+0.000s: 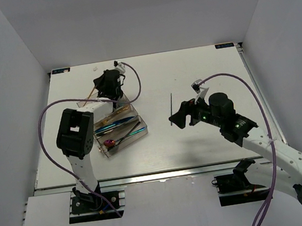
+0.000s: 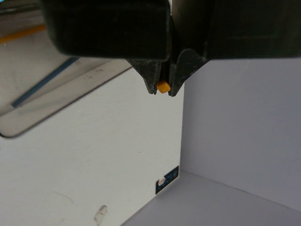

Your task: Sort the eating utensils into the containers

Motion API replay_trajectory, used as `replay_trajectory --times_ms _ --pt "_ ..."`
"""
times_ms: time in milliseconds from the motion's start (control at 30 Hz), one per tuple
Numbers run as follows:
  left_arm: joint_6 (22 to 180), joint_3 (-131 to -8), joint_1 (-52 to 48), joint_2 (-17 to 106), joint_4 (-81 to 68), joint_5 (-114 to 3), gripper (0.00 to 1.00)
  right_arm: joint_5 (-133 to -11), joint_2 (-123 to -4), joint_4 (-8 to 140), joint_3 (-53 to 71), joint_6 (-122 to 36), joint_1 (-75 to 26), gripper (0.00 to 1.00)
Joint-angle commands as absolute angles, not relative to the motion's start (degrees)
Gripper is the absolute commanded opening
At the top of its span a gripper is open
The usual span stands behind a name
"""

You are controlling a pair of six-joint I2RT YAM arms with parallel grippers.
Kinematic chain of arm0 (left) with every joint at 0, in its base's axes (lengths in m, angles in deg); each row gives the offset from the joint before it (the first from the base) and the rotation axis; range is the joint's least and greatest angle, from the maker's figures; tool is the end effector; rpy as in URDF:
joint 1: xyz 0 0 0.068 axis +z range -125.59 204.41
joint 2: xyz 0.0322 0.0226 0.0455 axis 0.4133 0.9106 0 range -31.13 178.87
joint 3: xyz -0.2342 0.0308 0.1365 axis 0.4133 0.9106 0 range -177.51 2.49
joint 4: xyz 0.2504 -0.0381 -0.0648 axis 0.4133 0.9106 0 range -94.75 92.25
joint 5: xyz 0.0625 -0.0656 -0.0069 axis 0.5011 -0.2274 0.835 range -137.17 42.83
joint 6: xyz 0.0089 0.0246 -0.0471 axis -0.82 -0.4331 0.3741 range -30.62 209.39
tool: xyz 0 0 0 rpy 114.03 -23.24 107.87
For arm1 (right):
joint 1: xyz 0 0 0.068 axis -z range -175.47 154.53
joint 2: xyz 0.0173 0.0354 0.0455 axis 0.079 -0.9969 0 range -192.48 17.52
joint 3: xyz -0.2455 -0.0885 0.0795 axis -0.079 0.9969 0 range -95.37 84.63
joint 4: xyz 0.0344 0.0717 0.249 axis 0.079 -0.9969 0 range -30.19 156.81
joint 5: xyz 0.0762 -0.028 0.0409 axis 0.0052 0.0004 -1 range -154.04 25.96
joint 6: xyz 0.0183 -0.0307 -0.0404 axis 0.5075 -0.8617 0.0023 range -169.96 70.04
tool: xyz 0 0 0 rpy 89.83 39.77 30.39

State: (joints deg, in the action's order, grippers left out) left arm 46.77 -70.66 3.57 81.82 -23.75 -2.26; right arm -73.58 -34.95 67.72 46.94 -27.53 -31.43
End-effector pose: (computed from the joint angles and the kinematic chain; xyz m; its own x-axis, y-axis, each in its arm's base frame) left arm 0.4223 -0.1339 0.2107 -0.4912 0.7001 -0.5182 -0.0437 0.5744 0.8174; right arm 0.1725 0.1324 0.2923 -0.4501 0.1383 -0.8822 -0.5817 0.7041 0.4072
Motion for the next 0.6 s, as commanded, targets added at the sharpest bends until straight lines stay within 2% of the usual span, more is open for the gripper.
replay_trajectory --times_ms 0,267,567 --pt "47.4 -66.7 3.2 79.3 -30.5 -5.6 0.00 -73.8 -33.6 68.4 46.9 -29.1 -31.1 0.89" --pt "49.3 -63.3 3.2 77.1 -31.9 -9.5 0.00 -73.8 -34.0 69.0 47.1 -29.0 -31.0 0.89" --pt "50.0 -72.3 2.6 75.0 -23.7 -9.1 0.00 -73.9 -35.5 69.8 47.1 -28.5 -31.0 0.89"
